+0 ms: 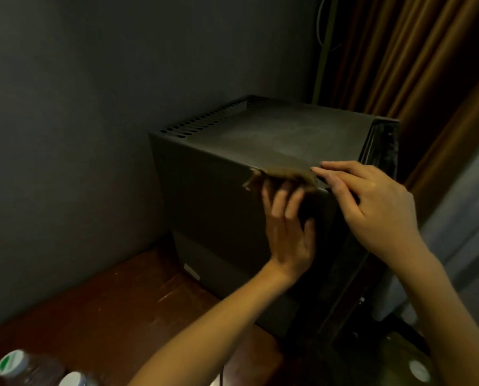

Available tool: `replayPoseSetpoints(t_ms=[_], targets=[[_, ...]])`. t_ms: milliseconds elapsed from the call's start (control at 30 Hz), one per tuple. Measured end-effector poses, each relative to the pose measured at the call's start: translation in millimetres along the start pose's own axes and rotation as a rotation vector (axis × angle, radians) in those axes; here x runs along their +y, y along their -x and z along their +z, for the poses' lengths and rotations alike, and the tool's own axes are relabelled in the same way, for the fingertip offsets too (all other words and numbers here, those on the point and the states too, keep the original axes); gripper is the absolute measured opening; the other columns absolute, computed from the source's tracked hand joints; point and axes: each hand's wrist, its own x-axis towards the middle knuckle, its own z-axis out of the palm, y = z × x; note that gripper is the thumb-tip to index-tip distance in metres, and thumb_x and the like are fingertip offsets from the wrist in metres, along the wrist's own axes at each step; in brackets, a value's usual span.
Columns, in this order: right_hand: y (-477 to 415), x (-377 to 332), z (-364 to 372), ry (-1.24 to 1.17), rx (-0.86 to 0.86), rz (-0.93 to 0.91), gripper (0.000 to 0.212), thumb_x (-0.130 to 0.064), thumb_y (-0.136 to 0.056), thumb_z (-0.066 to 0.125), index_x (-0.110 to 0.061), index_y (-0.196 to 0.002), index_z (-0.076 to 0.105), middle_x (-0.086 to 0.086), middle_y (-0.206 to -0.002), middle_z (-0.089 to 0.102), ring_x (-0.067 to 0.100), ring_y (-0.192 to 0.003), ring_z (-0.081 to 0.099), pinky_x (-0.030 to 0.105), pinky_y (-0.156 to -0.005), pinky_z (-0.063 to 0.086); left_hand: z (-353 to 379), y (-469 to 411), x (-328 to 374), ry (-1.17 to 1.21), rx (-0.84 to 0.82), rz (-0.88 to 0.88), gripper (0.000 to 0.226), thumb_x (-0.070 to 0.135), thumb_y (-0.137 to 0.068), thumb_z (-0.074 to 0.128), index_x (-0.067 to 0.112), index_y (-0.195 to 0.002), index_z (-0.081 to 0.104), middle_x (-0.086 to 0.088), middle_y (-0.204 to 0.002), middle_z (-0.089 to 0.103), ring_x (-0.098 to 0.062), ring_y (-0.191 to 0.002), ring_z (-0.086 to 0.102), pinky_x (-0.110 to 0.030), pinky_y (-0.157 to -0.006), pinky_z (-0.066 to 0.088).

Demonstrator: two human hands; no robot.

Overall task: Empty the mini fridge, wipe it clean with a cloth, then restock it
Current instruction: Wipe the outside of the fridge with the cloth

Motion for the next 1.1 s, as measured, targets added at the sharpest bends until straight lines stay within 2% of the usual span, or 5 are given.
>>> replayPoseSetpoints(t_ms=[133,400,633,733,1100], targets=[[0,3,-2,-0.048,-0.032,0.026,0.040,-0.042,-0.100,0.031,-0.036,-0.122,0.065,-0.019,-0.124,0.061,-0.002,-0.112,0.051,0.005,-0.075,0.032,5,31,3,-0.103,-0.158,0.238,0.032,0.029,-0.103,0.031,0.013,-0.129,0.041,-0.007,-0.130,0.038,-0.031,-0.142,0.025,-0.042,-0.119,0.018],[1,6,-6,-0.116,-0.088,0.035,0.050,-0.052,-0.097,0.021,-0.040,-0.126,0.060,-0.021,-0.130,0.057,-0.004,-0.122,0.047,0.014,-0.091,0.036,-10,8,-34,-0.194,-0.190,0.707,0.033,0.018,-0.098,0.042,0.024,-0.129,0.049,-0.003,-0.128,0.042,-0.025,-0.144,0.024,-0.037,-0.116,0.027],[0,2,-5,-0.080,-0.075,0.049,0.043,-0.044,-0.100,0.027,-0.037,-0.124,0.061,-0.018,-0.129,0.059,0.000,-0.119,0.051,0.013,-0.084,0.038,-28,-36,-59,-0.052,0.082,-0.120,0.045,0.014,-0.096,0.036,0.010,-0.141,0.034,-0.009,-0.150,0.026,-0.035,-0.145,0.015,-0.046,-0.120,0.015],[1,2,-6,-0.078,-0.080,0.056,0.043,-0.043,-0.099,0.027,-0.037,-0.126,0.061,-0.018,-0.130,0.058,0.000,-0.120,0.050,0.015,-0.087,0.037,-31,-42,-68,-0.035,0.258,-0.432,0.049,0.014,-0.099,0.032,0.006,-0.147,0.030,-0.019,-0.155,0.022,-0.033,-0.146,0.016,-0.031,-0.120,0.012],[0,0,-2,-0.035,-0.033,0.047,0.038,-0.040,-0.101,0.033,-0.036,-0.123,0.064,-0.020,-0.123,0.061,-0.002,-0.113,0.052,0.014,-0.081,0.040,-69,-64,-162,0.027,0.573,-0.975,0.045,0.006,-0.102,0.032,0.001,-0.147,0.030,-0.021,-0.153,0.023,-0.029,-0.141,0.028,-0.005,-0.104,0.013]])
